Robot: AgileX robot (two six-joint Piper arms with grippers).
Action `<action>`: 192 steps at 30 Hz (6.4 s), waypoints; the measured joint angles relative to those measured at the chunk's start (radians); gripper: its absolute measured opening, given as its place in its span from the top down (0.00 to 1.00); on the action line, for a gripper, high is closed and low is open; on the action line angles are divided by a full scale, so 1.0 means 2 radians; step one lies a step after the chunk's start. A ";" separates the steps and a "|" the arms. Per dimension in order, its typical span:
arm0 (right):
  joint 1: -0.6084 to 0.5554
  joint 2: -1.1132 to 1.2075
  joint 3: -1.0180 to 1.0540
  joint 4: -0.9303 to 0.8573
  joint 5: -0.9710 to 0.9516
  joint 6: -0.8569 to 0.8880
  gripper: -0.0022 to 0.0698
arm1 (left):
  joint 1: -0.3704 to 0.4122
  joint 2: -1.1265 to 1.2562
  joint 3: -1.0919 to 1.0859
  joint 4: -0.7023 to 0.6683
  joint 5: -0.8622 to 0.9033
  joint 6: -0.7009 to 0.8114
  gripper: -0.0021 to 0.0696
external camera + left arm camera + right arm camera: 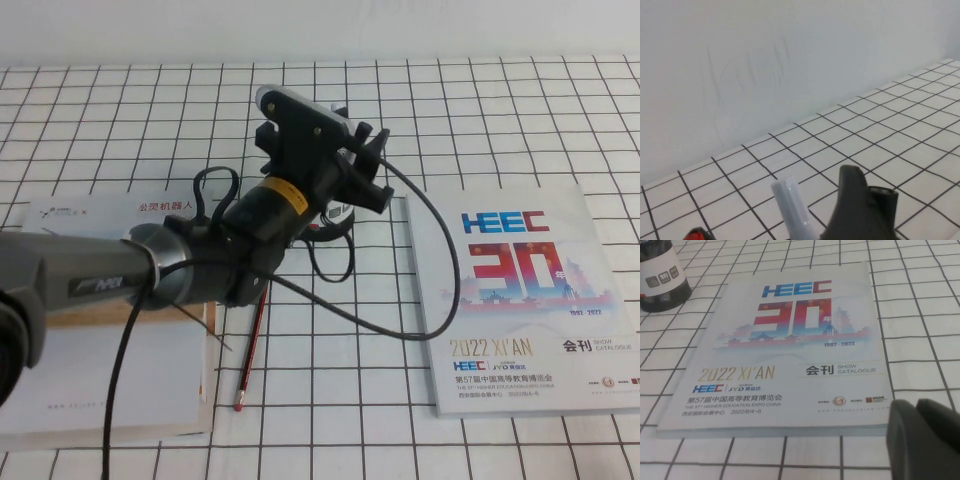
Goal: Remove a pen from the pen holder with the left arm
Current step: 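Take a marker out of the pen holder and lay it on the table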
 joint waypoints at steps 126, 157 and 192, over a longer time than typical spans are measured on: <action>0.000 0.000 0.000 0.000 0.000 0.000 0.99 | 0.007 0.033 -0.135 0.033 0.229 -0.026 0.59; 0.000 0.000 0.000 0.000 0.000 0.000 0.99 | 0.007 -0.022 -0.136 0.033 0.279 -0.026 0.82; 0.000 0.000 0.000 0.000 0.000 0.000 0.99 | -0.026 -0.242 -0.133 0.015 0.550 -0.028 0.82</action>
